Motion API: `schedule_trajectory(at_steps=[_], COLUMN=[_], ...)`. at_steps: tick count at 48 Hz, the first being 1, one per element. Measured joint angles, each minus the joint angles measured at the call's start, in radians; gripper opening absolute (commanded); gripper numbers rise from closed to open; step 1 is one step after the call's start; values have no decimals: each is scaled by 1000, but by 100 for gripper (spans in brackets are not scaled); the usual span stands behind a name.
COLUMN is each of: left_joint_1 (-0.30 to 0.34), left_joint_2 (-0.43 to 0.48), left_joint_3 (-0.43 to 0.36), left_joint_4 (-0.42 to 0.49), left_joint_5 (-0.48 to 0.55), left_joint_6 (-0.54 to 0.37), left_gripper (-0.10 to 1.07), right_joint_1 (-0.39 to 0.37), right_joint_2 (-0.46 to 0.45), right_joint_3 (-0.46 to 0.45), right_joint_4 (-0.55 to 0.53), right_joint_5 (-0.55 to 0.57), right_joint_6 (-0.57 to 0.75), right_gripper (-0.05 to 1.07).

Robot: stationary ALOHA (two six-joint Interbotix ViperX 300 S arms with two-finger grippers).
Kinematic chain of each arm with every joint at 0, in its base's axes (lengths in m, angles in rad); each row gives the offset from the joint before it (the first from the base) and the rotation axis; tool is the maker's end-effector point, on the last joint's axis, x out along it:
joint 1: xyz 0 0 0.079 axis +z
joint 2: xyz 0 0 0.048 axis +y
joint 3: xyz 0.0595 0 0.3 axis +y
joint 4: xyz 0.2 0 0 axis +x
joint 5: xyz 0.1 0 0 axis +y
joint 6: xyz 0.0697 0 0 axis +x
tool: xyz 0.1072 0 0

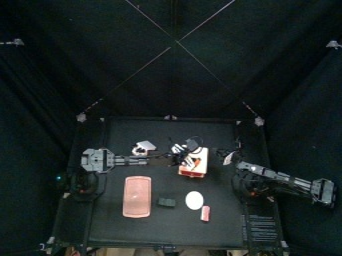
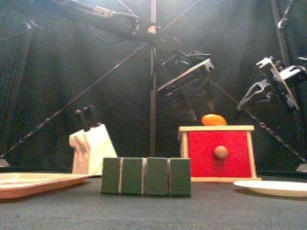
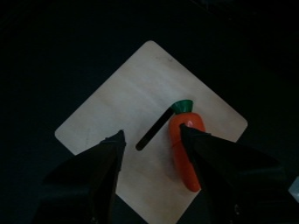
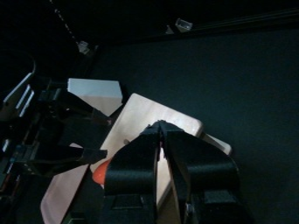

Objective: Grab carrot

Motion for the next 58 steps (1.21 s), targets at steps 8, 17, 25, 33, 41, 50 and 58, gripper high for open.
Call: schedule_trajectory(at_steps=[8, 17, 25, 33, 41, 50, 58], left_joint_1=[0, -2, -8, -23, -46, -84, -114], left_joint_2=[0, 0, 0, -11, -41, -72, -104], left_joint_3=[0, 0, 0, 0, 5, 38, 78], left_joint_4=[0, 6, 8, 23, 55, 75, 86], left_joint_5=[0, 0, 2, 3, 8, 18, 20], left_joint_6=[0, 2, 2, 5, 6, 0, -6], left_gripper=[88, 88, 88, 87, 87, 87, 87], right_joint_1=[-2, 0, 0, -2, -2, -3, -5], right_joint_2=[0, 0, 0, -2, 0, 0, -2], right_joint_3=[0, 0, 0, 0, 0, 0, 0], right_joint_4=[0, 0, 2, 2, 0, 0, 0], right_joint_5=[-5, -5, -5, -5, -5, -5, -5], right_joint_6=[-2, 0, -2, 0, -2, 0, -2], right_gripper=[49, 49, 49, 49, 49, 49, 49])
